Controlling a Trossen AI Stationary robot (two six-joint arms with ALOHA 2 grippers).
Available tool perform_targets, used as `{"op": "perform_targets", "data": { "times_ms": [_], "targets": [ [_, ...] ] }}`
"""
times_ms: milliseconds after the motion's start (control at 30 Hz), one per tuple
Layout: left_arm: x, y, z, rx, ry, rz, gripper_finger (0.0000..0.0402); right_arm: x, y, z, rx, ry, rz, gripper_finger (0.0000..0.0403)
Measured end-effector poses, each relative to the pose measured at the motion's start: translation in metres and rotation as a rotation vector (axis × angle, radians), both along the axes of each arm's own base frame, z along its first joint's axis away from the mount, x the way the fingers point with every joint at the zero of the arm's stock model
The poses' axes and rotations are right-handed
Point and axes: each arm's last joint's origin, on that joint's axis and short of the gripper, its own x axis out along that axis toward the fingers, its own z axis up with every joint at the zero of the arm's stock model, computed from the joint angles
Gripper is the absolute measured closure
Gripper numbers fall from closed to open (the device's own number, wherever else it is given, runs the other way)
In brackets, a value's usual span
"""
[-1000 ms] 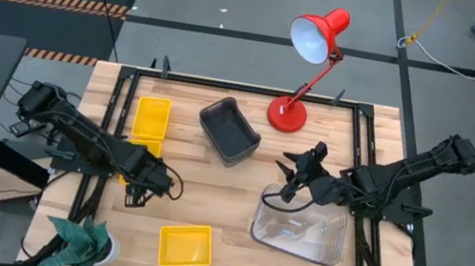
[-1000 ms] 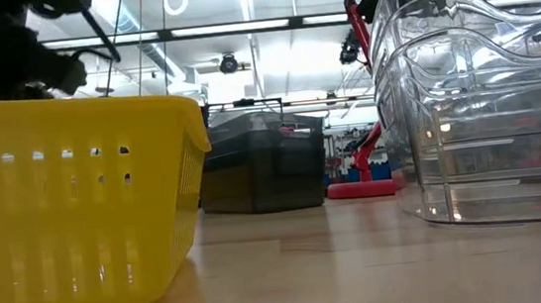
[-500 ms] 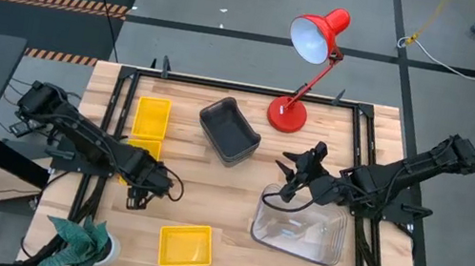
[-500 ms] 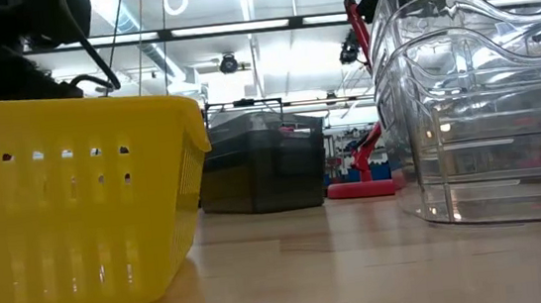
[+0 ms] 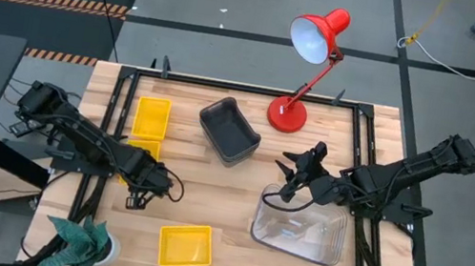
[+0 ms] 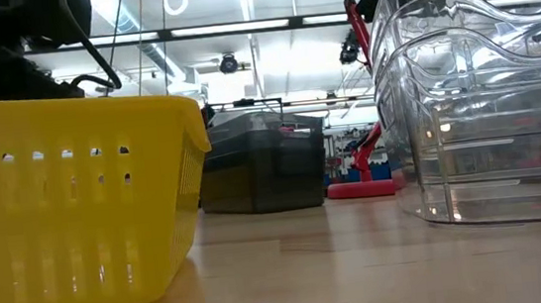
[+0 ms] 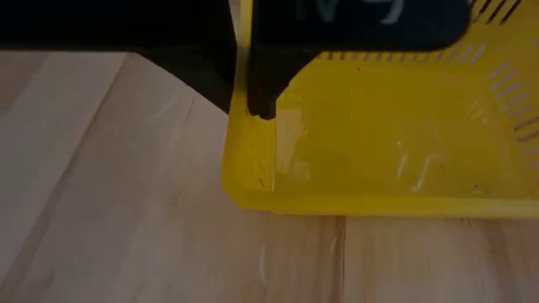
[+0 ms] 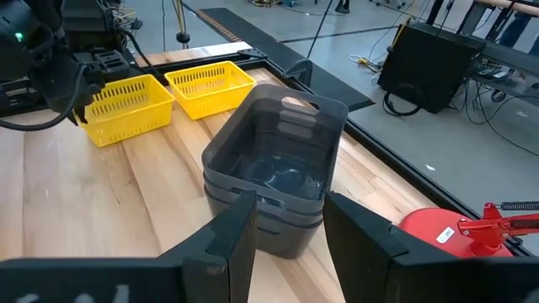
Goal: Stack baskets by color
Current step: Stack the middle yellow bin on the top yellow bin
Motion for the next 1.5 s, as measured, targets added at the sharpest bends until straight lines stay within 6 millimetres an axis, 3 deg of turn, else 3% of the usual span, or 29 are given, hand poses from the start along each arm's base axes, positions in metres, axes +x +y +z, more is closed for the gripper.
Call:
{"op": "perform_targets", "data": {
  "times_ms": [233, 600, 800, 967, 1267, 1500],
  "targets": [
    [0.003, 0.001, 0.006, -0.075, 0.027, 0.019, 0.0377, 0.000, 0.000, 0.000, 0.000, 0.000, 0.000, 0.0260],
    [0.020, 0.003, 0.078, 0.042, -0.007, -0.030, 0.0389, 0.000, 0.000, 0.000, -0.002, -0.001, -0.004, 0.0260],
    [0.023, 0.015, 0.099, 0.172, -0.038, -0.004, 0.0389, 0.000, 0.000, 0.000, -0.002, 0.000, -0.004, 0.0260],
    [0.024, 0.032, 0.092, 0.278, -0.018, -0.016, 0.0389, 0.000, 0.000, 0.000, -0.002, -0.001, -0.004, 0.0260],
    [0.014, 0.076, 0.055, 0.440, 0.124, -0.031, 0.0389, 0.000, 0.000, 0.000, 0.000, 0.000, -0.002, 0.0260],
    [0.015, 0.096, 0.042, 0.447, 0.114, -0.012, 0.0389, 0.000, 0.000, 0.000, 0.000, 0.000, -0.001, 0.0260]
  ]
}}
